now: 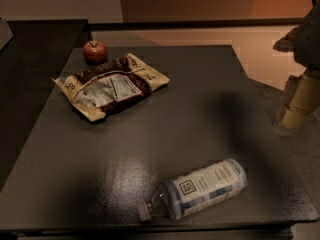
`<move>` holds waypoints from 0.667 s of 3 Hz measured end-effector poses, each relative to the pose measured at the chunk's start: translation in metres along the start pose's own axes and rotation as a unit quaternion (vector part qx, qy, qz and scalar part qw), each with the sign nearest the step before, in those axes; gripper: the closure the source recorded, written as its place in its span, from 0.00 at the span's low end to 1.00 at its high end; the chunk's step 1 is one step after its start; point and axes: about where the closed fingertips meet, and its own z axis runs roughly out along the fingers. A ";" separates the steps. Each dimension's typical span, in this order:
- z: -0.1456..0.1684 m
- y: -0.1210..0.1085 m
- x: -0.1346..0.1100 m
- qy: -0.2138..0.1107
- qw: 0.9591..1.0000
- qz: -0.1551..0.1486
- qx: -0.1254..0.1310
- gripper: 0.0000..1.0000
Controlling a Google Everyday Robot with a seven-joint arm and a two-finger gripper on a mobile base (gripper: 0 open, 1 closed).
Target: Move brown chip bag near blue plastic bottle
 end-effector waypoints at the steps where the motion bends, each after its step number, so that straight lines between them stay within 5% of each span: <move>1: 0.010 -0.008 -0.025 -0.006 1.000 -0.022 -0.013 0.00; 2: 0.034 -0.023 -0.083 -0.019 0.997 -0.070 -0.039 0.00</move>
Offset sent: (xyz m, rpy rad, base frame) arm 0.0855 0.1394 -0.0195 0.0173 0.1053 0.2903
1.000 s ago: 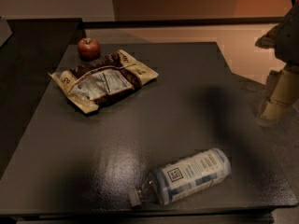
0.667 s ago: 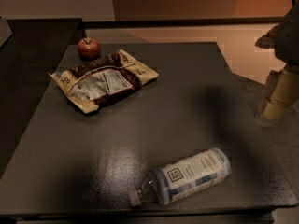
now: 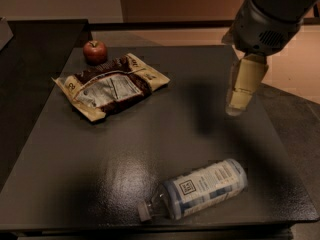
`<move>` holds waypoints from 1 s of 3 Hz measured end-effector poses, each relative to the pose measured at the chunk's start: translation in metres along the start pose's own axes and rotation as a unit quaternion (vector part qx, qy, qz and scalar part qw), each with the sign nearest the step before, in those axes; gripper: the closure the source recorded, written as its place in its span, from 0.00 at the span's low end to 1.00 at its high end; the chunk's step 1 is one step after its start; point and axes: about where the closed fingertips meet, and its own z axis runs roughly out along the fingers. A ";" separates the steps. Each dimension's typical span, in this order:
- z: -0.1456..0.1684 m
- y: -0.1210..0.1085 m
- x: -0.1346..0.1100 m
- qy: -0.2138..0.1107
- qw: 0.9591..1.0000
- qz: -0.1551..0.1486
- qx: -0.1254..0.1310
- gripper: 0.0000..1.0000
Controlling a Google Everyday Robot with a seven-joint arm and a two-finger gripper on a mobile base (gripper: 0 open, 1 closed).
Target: Move brown chip bag near blue plastic bottle
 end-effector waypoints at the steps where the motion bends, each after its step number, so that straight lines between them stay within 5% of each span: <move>1: 0.018 -0.014 -0.042 -0.005 0.999 -0.040 -0.014 0.00; 3: 0.051 -0.034 -0.112 -0.024 0.995 -0.092 -0.006 0.00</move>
Offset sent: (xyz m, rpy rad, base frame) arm 0.0537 0.1274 -0.0208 -0.0137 -0.0048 0.2393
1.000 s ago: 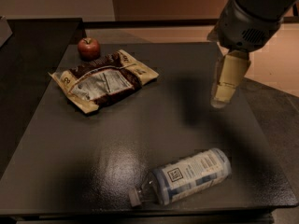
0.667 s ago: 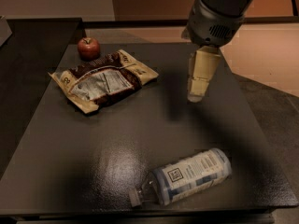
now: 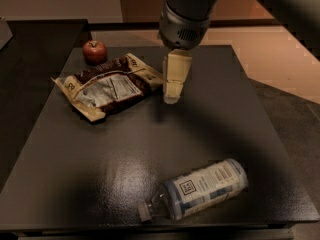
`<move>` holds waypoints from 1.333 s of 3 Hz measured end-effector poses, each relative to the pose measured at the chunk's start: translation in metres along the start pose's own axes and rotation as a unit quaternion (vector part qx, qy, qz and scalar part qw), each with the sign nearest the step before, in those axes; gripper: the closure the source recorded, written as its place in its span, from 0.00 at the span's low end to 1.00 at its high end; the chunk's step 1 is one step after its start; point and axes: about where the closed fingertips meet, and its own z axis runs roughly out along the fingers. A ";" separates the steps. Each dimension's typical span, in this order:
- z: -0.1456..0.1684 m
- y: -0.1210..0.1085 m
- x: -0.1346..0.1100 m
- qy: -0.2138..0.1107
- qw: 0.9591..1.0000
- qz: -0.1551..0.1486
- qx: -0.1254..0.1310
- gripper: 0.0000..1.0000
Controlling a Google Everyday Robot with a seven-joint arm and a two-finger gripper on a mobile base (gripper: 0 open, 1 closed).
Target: Move brown chip bag near blue plastic bottle
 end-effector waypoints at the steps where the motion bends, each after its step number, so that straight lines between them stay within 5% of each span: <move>1: 0.018 -0.016 -0.025 -0.012 1.000 -0.011 0.007 0.00; 4: 0.057 -0.062 -0.081 -0.034 0.999 -0.028 0.010 0.00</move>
Offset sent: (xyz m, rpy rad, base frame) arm 0.0646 0.0778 -0.0216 0.0617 -0.0517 0.0343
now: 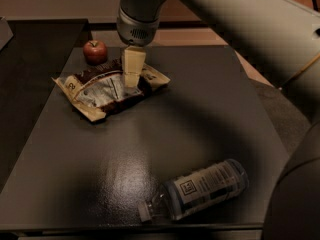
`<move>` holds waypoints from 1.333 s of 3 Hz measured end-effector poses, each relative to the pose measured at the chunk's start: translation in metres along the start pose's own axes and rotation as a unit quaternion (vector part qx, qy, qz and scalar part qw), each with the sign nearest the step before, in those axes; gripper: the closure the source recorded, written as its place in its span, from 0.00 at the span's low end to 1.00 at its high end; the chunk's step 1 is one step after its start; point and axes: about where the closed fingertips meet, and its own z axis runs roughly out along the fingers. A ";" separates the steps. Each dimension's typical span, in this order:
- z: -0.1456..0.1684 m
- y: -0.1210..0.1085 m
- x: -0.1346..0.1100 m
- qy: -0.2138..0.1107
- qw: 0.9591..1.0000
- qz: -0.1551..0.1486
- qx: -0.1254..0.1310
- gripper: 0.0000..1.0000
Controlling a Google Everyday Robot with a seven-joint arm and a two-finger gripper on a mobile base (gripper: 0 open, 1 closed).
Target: Move brown chip bag near blue plastic bottle
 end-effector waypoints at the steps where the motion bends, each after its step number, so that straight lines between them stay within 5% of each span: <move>1: 0.019 -0.003 -0.018 0.000 1.000 -0.017 -0.013 0.00; 3: 0.048 0.001 -0.040 0.009 0.998 -0.049 -0.048 0.00; 4: 0.056 0.005 -0.045 0.013 0.996 -0.065 -0.065 0.18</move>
Offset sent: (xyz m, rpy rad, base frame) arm 0.0059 0.0618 -0.0337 -0.0596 0.0601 0.1189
